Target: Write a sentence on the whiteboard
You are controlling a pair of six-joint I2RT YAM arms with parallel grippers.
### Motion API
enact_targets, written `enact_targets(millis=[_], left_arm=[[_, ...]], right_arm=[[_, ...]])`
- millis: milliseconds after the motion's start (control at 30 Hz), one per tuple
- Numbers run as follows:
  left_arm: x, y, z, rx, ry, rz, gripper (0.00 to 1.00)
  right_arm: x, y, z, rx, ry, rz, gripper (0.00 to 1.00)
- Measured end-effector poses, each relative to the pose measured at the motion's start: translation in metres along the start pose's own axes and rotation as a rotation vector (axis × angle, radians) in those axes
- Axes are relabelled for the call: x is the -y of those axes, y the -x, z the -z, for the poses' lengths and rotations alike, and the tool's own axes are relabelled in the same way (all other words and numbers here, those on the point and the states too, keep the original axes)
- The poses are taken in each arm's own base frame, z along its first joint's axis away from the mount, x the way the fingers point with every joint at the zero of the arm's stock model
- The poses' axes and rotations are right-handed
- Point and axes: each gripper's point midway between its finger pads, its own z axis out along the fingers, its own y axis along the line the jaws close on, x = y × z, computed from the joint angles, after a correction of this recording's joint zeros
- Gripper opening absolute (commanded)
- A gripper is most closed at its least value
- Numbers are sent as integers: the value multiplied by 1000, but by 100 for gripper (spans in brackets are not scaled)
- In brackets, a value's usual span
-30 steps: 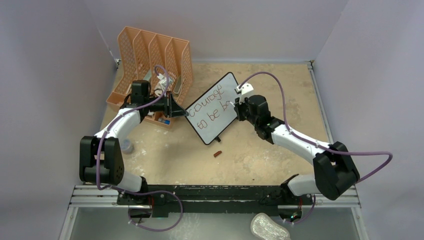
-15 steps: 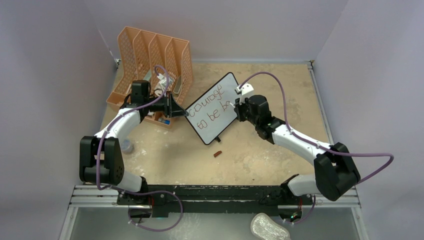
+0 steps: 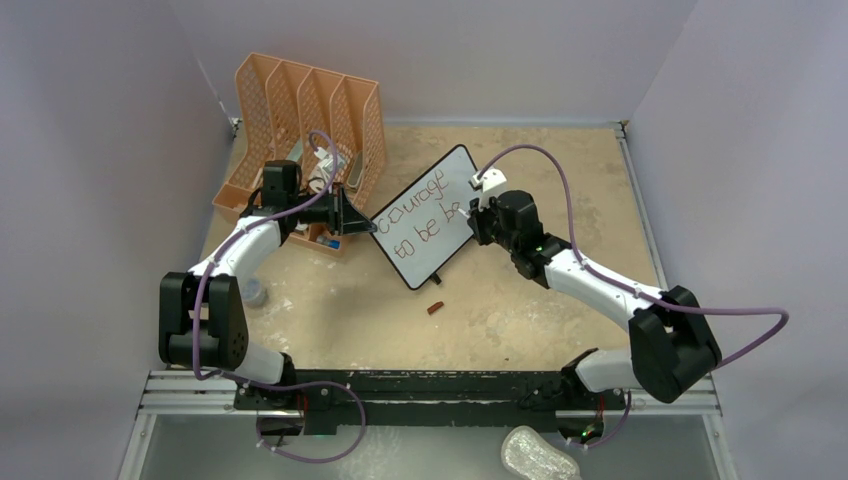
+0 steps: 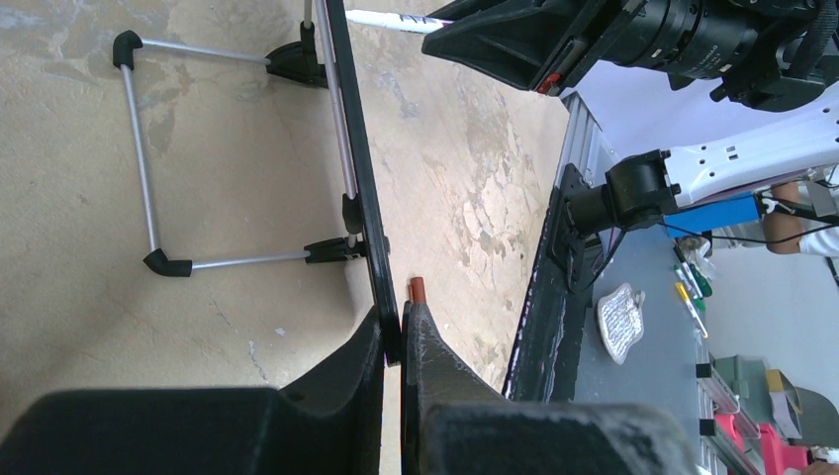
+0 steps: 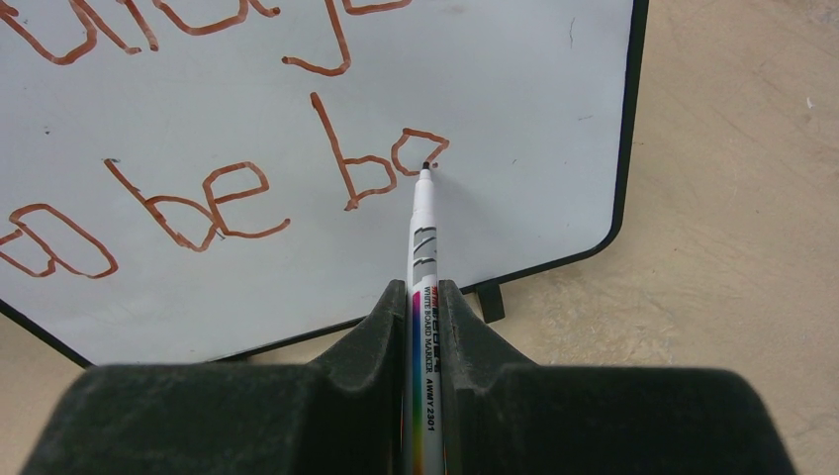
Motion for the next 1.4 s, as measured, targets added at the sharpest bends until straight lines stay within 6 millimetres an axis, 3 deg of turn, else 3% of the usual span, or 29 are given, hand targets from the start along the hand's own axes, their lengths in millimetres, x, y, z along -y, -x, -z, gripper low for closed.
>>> enact_targets(millis=[800,1100,1400], left_arm=[[0,0,0,0,0,0,0],[0,0,0,0,0,-1,0],[0,0,0,0,0,0,0]], right_arm=[[-4,-2,5,-10,28,7,0],[4,15,14,49,-21,1,0],[9,21,6,60,-39,3,0]])
